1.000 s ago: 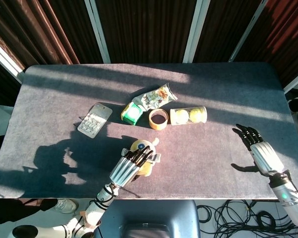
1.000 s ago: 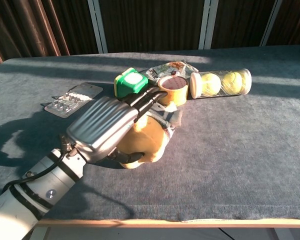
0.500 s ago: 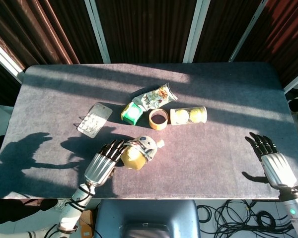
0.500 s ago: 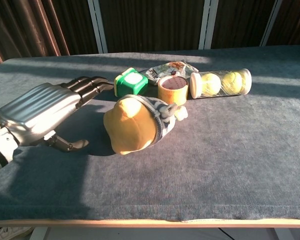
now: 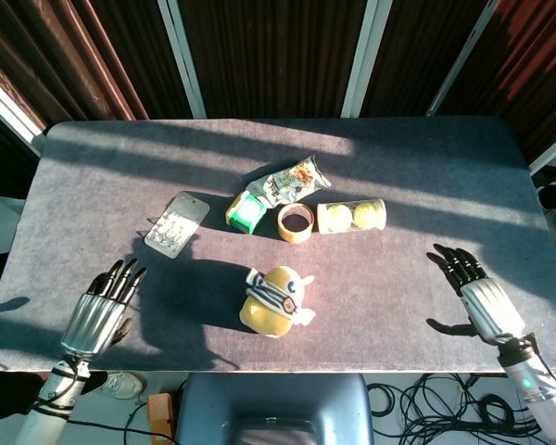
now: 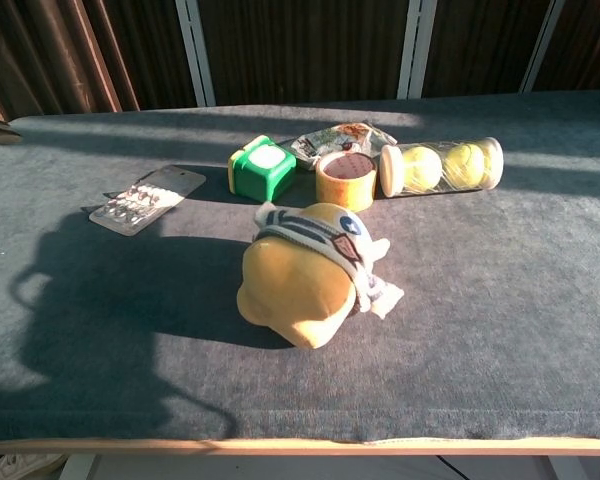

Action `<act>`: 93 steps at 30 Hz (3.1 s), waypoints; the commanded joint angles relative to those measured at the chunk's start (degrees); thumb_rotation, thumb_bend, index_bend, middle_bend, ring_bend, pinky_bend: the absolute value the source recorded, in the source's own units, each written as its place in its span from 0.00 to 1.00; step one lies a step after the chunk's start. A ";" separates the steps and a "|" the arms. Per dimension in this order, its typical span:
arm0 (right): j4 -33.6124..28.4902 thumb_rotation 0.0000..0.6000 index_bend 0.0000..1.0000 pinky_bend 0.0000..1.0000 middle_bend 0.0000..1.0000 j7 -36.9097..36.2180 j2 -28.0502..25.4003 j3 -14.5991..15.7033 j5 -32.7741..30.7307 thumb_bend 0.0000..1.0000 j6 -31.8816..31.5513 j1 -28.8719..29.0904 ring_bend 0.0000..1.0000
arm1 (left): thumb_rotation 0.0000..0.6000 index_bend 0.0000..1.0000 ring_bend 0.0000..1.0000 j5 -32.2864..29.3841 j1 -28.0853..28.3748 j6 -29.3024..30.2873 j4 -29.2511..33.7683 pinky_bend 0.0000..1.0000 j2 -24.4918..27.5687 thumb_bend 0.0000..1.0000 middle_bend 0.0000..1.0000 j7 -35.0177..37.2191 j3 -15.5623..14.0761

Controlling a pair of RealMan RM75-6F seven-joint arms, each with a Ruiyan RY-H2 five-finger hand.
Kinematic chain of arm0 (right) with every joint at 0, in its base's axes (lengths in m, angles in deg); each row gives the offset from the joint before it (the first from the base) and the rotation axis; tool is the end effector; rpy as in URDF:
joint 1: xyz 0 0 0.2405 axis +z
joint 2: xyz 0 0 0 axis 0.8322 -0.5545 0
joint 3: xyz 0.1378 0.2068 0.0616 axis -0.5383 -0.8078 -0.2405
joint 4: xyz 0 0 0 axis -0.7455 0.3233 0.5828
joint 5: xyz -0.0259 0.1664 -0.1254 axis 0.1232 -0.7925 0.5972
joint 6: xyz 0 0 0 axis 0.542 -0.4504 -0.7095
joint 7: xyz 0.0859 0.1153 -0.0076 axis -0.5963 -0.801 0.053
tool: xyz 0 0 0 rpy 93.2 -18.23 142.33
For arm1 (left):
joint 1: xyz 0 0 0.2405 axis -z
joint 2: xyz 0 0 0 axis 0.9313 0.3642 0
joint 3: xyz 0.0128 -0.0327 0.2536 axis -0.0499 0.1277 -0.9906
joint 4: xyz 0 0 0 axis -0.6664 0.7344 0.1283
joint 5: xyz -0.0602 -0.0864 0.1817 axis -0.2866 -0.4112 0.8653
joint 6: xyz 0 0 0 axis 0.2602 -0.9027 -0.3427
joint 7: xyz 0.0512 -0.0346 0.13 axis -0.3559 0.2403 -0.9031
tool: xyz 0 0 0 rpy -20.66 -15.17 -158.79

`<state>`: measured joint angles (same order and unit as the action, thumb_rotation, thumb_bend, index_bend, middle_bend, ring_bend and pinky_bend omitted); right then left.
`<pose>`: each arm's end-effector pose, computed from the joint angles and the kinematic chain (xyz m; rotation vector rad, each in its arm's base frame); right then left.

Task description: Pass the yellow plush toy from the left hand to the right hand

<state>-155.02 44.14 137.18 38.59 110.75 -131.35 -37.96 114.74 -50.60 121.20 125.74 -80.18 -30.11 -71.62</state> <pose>-0.2708 -0.2300 0.1430 1.6956 -1.0501 1.1414 -0.2325 0.2158 0.0876 -1.7012 -0.6037 -0.8173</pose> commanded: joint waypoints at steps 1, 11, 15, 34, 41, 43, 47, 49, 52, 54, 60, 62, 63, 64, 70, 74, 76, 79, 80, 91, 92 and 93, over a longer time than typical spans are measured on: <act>0.01 1.00 0.00 0.00 0.00 -3.92 1.46 -2.20 2.12 0.00 4.95 5.54 0.00 | 1.00 0.00 0.00 -1.53 -6.07 5.34 -2.95 0.23 4.63 0.25 0.00 11.42 -1.54; -0.74 1.00 0.00 0.00 0.00 -12.70 8.87 -7.14 0.22 0.00 24.00 21.80 0.00 | 1.00 0.00 0.00 -2.93 -10.85 9.66 -8.34 0.23 5.30 0.25 0.00 20.66 0.40; -0.50 1.00 0.00 0.00 0.00 -16.26 11.25 -8.58 -1.40 0.00 32.55 28.52 0.00 | 1.00 0.00 0.00 -2.55 -11.41 9.28 -8.48 0.23 5.88 0.25 0.00 22.59 0.60; 9.37 1.00 0.00 0.24 0.01 0.97 24.04 -10.99 -26.24 0.00 53.76 42.79 0.11 | 1.00 0.00 0.00 -3.84 -12.95 7.05 -8.37 0.23 8.66 0.25 0.00 30.40 3.11; 11.95 1.00 0.48 0.77 0.45 11.74 28.30 -9.33 -35.21 0.00 45.53 41.78 0.65 | 1.00 0.00 0.00 -3.89 -13.09 6.10 -8.15 0.23 8.95 0.25 0.00 30.63 3.57; 12.01 1.00 0.62 0.85 0.56 14.65 28.96 -9.06 -37.61 0.03 42.82 41.14 0.74 | 1.00 0.00 0.00 -3.85 -13.18 5.96 -8.08 0.23 8.97 0.25 0.00 30.57 3.67; 9.72 1.00 0.78 0.92 0.67 19.53 28.47 -8.84 -39.85 0.12 35.09 38.41 0.83 | 1.00 0.00 0.00 -4.04 -13.31 5.58 -7.97 0.23 9.00 0.25 0.00 30.34 3.91; 6.53 1.00 0.79 0.93 0.67 22.06 26.44 -8.35 -39.94 0.12 30.26 36.09 0.83 | 1.00 0.00 0.00 -4.14 -13.34 5.33 -7.84 0.23 9.02 0.25 0.00 30.16 4.02; 1.45 1.00 0.79 0.92 0.67 24.74 22.87 -7.20 -38.58 0.12 22.74 31.87 0.83 | 1.00 0.00 0.00 -4.13 -13.34 5.01 -7.62 0.23 8.97 0.25 0.00 29.57 4.11; -1.14 1.00 0.79 0.91 0.67 23.48 20.21 -6.30 -36.63 0.12 18.96 28.48 0.82 | 1.00 0.00 0.00 -3.84 -13.37 4.89 -7.46 0.23 8.96 0.25 0.00 28.78 4.01; -0.52 1.00 0.78 0.88 0.67 21.80 15.99 -2.87 -32.05 0.12 10.80 20.07 0.80 | 1.00 0.00 0.00 -2.88 -13.56 5.31 -7.12 0.23 8.71 0.25 0.00 27.68 4.02; 1.46 1.00 0.76 0.86 0.67 20.56 15.72 -1.93 -30.85 0.12 9.79 17.88 0.78 | 1.00 0.00 0.00 -2.54 -13.51 5.09 -7.11 0.23 8.62 0.25 0.00 27.12 3.89; 2.34 1.00 0.76 0.85 0.67 19.38 15.61 -1.82 -30.67 0.12 9.76 17.05 0.76 | 1.00 0.00 0.00 -2.42 -13.47 4.92 -7.07 0.23 8.60 0.25 0.00 26.91 3.82; 3.75 1.00 0.75 0.83 0.67 17.54 15.66 -1.85 -30.06 0.12 9.77 16.16 0.74 | 1.00 0.00 0.00 -2.35 -13.42 4.76 -6.98 0.23 8.57 0.25 0.00 26.60 3.80; 10.64 1.00 0.39 0.42 0.35 7.78 15.58 -1.36 -24.85 0.12 12.44 13.93 0.30 | 1.00 0.00 0.00 -2.40 -13.24 4.11 -6.49 0.23 8.31 0.25 0.00 25.08 3.92; 11.80 1.00 0.09 0.08 0.06 2.24 13.80 0.00 -20.44 0.11 14.25 13.04 0.01 | 1.00 0.00 0.00 -2.48 -13.19 3.76 -6.37 0.23 8.23 0.25 0.00 24.69 4.00; 12.02 1.00 0.02 0.05 0.01 0.52 12.80 0.82 -18.18 0.08 14.21 12.33 0.00 | 1.00 0.00 0.00 -2.65 -13.13 3.48 -6.28 0.23 8.23 0.25 0.00 24.50 4.06; 12.30 1.00 0.00 0.03 0.00 -0.73 11.87 1.36 -15.56 0.06 12.84 11.17 0.00 | 1.00 0.00 0.00 -2.77 -12.98 3.04 -6.12 0.23 8.17 0.25 0.00 24.01 4.12; 12.34 1.00 0.00 0.02 0.00 -1.21 11.70 1.31 -14.80 0.05 11.96 10.73 0.00 | 1.00 0.00 0.00 -2.80 -12.94 2.91 -6.06 0.23 8.15 0.25 0.00 23.85 4.12; 8.21 1.00 0.00 0.00 0.00 0.38 8.15 1.08 -7.55 0.02 -1.95 4.16 0.00 | 1.00 0.00 0.00 -2.90 -12.96 2.83 -5.68 0.23 7.67 0.25 0.00 21.54 4.23; 7.79 1.00 0.00 0.00 0.00 1.16 7.84 1.17 -7.52 0.02 -2.35 3.82 0.00 | 1.00 0.00 0.00 -2.89 -12.98 2.89 -5.68 0.23 7.65 0.25 0.00 21.50 4.23; 7.21 1.00 0.00 0.00 0.00 2.87 7.13 1.56 -7.64 0.02 -2.82 3.13 0.00 | 1.00 0.00 0.00 -2.87 -13.02 2.97 -5.68 0.23 7.62 0.25 0.00 21.47 4.24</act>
<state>-146.41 44.24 145.68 39.71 102.93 -132.97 -33.48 111.85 -63.59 124.13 120.06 -72.53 -8.61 -67.38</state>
